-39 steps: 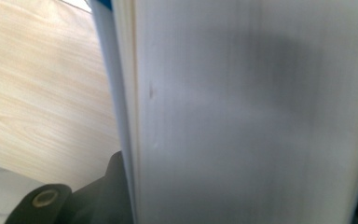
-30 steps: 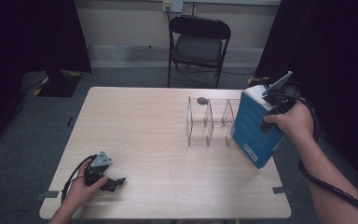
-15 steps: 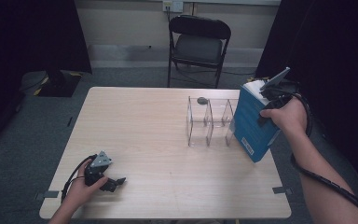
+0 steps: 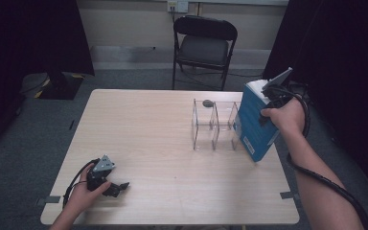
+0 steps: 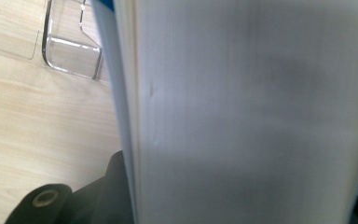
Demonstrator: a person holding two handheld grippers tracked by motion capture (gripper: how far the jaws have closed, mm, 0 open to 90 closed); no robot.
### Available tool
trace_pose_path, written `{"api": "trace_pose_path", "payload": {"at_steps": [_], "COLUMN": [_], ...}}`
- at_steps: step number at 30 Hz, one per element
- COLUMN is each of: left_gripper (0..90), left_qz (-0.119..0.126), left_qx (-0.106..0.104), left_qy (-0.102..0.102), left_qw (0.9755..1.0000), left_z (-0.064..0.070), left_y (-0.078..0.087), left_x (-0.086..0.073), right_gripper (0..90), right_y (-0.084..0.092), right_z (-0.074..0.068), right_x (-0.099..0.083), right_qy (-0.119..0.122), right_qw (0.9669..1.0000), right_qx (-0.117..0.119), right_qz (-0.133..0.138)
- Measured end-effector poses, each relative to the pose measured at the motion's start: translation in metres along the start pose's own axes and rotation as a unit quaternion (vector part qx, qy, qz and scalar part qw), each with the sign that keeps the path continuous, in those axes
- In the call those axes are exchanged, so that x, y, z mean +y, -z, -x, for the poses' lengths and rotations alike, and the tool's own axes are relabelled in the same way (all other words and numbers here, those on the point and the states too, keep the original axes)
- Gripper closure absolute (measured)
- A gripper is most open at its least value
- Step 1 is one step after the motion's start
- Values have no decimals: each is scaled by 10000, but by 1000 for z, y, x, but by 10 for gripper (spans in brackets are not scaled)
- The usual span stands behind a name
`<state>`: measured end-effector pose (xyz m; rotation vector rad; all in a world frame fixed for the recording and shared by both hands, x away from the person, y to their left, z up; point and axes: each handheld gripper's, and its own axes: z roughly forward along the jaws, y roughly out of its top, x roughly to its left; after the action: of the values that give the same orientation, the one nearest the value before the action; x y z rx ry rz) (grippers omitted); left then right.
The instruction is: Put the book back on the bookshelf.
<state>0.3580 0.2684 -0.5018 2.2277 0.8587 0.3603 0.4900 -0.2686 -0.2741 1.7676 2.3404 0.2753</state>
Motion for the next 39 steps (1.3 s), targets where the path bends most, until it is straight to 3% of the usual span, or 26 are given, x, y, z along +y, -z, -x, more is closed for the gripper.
{"api": "trace_pose_path", "payload": {"at_steps": [28,39], "left_gripper": [0,0], "left_qz": [-4,-4], "left_qx": [-1,-2], "left_qy": [2,-2], "left_qw": [10000,10000], "left_z": [0,0], "left_y": [0,0], "left_x": [0,0], "right_gripper": [619,619], "right_y": [-23,-24], "right_z": [3,1], "right_x": [17,21], "right_qy": [-385,-471], "right_qw": [9992,9986], "right_qx": [-74,-59], "right_qz": [28,233]}}
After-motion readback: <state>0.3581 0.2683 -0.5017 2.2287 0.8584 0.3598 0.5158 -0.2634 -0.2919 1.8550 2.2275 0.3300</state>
